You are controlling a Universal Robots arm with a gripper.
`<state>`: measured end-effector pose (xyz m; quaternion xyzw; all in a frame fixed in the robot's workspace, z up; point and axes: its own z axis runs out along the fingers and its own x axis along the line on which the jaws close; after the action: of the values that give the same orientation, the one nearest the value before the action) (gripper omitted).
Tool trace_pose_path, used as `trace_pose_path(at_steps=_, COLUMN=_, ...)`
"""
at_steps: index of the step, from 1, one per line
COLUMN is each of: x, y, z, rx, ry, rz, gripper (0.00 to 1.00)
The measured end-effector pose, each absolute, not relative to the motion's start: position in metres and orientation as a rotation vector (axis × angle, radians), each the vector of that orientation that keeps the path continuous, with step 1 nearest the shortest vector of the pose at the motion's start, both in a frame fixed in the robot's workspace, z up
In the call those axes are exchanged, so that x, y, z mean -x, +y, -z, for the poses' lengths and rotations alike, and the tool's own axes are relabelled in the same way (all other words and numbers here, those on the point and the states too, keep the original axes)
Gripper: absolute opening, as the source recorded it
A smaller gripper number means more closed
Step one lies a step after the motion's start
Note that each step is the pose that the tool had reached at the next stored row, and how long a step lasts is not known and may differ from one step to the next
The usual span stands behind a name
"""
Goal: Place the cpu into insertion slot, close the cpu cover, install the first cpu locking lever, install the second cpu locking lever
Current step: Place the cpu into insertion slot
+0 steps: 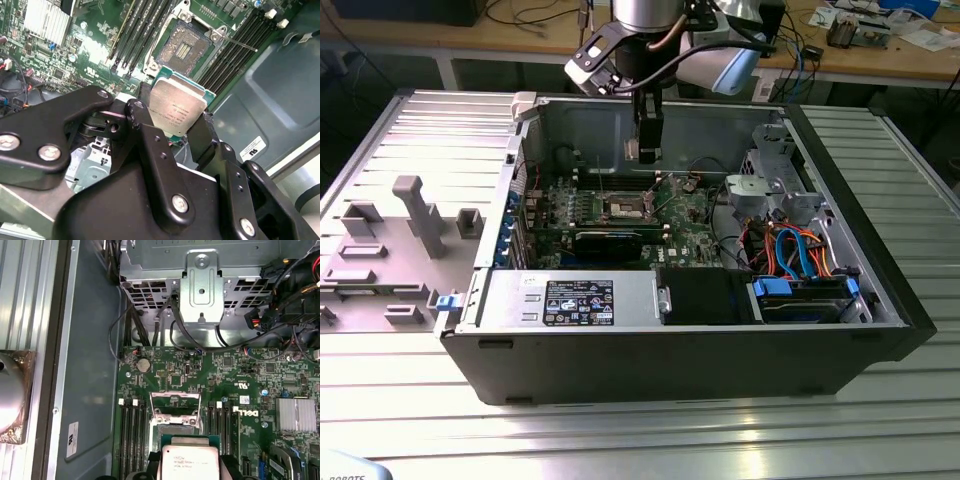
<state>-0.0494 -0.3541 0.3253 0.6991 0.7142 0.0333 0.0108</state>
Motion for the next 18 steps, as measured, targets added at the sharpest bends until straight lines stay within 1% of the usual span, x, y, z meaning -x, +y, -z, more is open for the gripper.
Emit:
trace_pose_path(at_steps=13, x=0.05, y=-0.354, z=-0.321, rx=-2.182, ry=2.229, rz=-0.106, gripper=0.54)
trace_pose_path(at_steps=18, x=0.05, y=-0.353, z=-0.312, rx=-2.183, ry=2.229, rz=-0.106, gripper=0.54)
